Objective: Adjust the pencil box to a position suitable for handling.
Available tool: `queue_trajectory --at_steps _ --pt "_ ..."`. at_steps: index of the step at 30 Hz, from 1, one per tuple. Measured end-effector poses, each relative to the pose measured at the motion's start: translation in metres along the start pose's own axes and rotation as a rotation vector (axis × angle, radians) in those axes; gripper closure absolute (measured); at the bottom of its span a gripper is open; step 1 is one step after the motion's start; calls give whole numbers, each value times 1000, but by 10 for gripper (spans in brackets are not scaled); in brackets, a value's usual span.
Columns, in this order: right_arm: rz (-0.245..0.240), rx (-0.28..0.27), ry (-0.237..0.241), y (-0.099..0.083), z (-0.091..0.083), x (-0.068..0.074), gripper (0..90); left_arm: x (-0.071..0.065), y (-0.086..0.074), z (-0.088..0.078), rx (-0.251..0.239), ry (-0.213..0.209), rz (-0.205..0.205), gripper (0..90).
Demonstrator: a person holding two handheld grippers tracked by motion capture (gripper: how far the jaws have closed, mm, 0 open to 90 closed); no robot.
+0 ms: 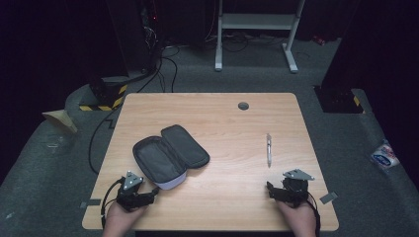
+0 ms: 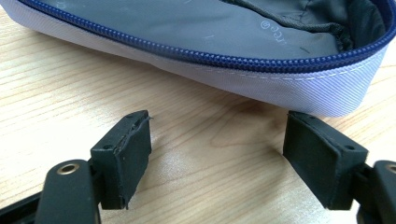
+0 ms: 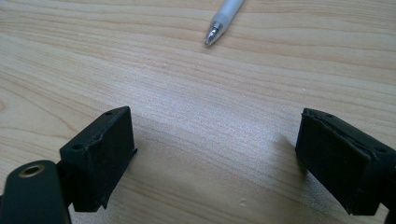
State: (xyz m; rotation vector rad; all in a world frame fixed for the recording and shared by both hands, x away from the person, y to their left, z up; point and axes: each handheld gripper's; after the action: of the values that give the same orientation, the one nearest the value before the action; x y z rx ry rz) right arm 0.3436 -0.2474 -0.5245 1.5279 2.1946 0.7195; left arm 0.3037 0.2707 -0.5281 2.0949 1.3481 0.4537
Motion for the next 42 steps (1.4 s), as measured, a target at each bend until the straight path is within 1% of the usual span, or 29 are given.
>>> queue_trajectory --at_steps 1,3,5,6,7,8,10,11,14,15,16,19,20,26,28,30,32,33,34,40,41,42 --pt "-2 -1 0 0 0 0 114 1 0 0 0 3 0 239" --pt "-3 -1 0 0 0 0 116 4 0 -2 -3 -1 -25 262" --pt "-3 -2 1 0 0 0 121 7 -1 -3 -11 -17 -48 298" --pt "-2 -2 2 0 0 0 121 7 -1 -3 -11 -17 -48 326" --pt "-2 -2 2 0 0 0 121 10 -1 -5 -18 -30 -53 331" --pt "-2 -2 2 0 0 0 122 10 0 -7 -21 -26 -46 334" --pt "-3 -2 2 0 0 0 122 10 0 -9 -24 -24 -49 345" --pt "-3 -2 2 0 0 0 122 10 1 -12 -39 -21 -49 349" --pt "-3 -2 3 0 0 0 124 11 2 -19 -70 -37 -56 363" --pt "-3 -2 3 0 0 0 124 11 2 -19 -70 -37 -56 363" --pt "-3 -3 3 0 0 0 124 11 2 -21 -77 -31 -42 363" --pt "-3 -3 3 0 0 0 126 9 1 -27 -97 -25 -30 364" --pt "-3 -3 3 0 0 0 126 9 2 -28 -104 -17 -20 365" --pt "-3 -3 3 0 0 0 126 7 3 -35 -133 -5 -18 361" --pt "-3 -3 3 0 0 0 126 5 4 -38 -153 6 -14 344" --pt "-3 -3 3 0 0 0 126 5 4 -39 -156 6 -17 337" --pt "-3 -3 3 0 0 0 126 3 5 -41 -172 4 -10 336" --pt "-3 -3 3 0 0 0 126 3 5 -41 -172 4 -10 336" --pt "-3 -3 3 0 0 0 126 1 6 -42 -183 -3 -14 333" --pt "-4 -5 4 0 0 0 133 -9 12 -43 -206 -4 15 344" --pt "-5 -5 4 0 0 0 134 -11 13 -43 -208 -10 20 348" --pt "-7 -6 4 0 0 0 134 -13 15 -43 -212 -16 16 354"
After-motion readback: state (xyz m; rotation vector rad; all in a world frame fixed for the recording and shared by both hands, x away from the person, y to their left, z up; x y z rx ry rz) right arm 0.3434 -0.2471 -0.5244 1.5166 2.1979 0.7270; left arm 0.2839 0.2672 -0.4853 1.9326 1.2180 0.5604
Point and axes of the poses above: each handheld gripper's, and its own axes: z roughly forward along the jaws, y roughly out of its top, x roughly to its left, and after that the axes turned 8 degrees about x, right-handed
